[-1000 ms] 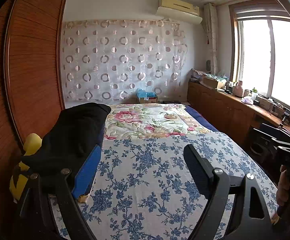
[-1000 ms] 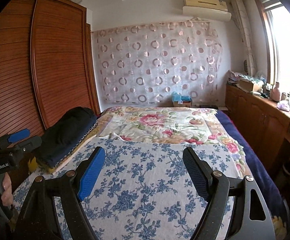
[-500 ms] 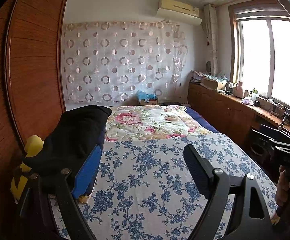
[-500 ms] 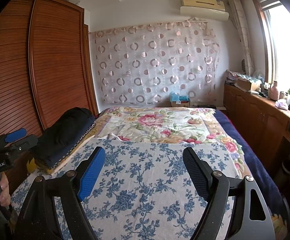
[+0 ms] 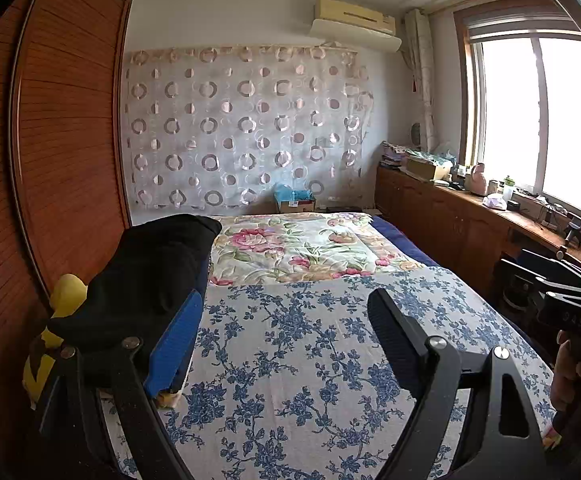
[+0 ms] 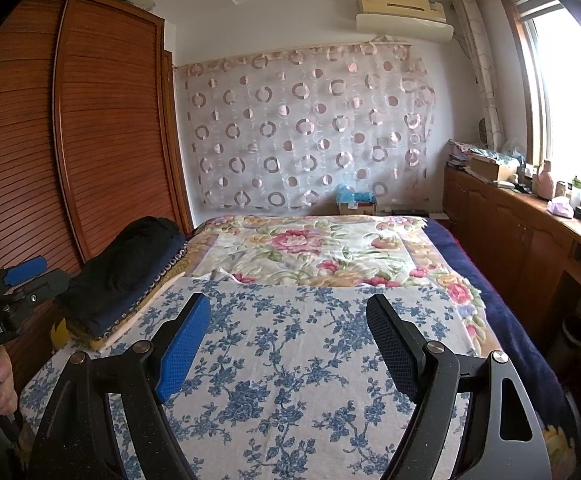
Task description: Fold small clothes
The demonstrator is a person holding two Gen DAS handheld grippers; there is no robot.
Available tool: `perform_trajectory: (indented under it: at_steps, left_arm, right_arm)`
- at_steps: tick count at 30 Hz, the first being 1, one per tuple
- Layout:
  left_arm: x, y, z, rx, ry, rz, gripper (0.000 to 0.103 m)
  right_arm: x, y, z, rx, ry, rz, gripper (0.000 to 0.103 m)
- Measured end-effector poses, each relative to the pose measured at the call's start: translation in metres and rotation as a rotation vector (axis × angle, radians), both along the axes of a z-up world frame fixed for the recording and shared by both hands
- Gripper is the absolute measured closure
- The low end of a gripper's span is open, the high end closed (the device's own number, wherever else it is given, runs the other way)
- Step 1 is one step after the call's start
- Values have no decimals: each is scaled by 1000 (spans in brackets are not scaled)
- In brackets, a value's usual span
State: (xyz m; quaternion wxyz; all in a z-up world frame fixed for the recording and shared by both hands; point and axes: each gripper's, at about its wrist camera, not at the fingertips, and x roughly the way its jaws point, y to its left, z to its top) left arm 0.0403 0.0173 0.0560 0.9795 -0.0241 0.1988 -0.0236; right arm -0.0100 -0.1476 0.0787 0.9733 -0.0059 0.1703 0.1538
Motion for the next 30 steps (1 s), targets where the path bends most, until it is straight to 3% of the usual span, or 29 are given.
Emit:
perform_trajectory:
  at_steps: [30]
  left_arm:
    - [0, 0, 0, 1, -1, -1, 18]
  right_arm:
    - [-1, -9, 1, 0, -1, 3, 21]
